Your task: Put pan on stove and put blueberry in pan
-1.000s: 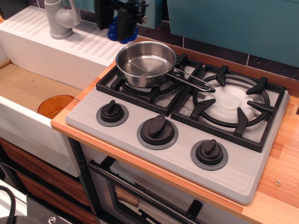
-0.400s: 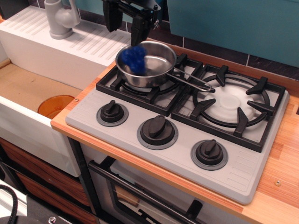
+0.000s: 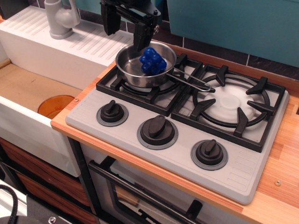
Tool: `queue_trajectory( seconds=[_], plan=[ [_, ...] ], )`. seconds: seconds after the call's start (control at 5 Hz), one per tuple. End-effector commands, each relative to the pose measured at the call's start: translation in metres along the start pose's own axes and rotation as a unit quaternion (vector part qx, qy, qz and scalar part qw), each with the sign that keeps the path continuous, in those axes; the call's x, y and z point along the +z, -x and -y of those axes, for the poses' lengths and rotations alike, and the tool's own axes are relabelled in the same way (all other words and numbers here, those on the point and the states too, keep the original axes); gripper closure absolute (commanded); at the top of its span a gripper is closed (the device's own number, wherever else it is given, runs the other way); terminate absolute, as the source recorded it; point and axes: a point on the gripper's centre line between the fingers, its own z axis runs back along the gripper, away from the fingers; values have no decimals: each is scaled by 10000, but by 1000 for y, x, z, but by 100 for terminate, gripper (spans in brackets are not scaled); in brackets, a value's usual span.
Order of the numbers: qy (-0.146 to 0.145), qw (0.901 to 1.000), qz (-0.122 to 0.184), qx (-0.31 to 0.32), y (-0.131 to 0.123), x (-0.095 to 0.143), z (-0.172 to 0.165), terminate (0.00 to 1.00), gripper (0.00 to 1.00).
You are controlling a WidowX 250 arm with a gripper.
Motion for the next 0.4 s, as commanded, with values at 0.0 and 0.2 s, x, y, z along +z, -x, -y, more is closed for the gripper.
queue_trajectory(
  seconds=[0.0,0.2],
  plan=[
    [-50,9995,311,78,-3,28,6,0,0],
    [-27,9995,289,83,-2,31,8,0,0]
  ],
)
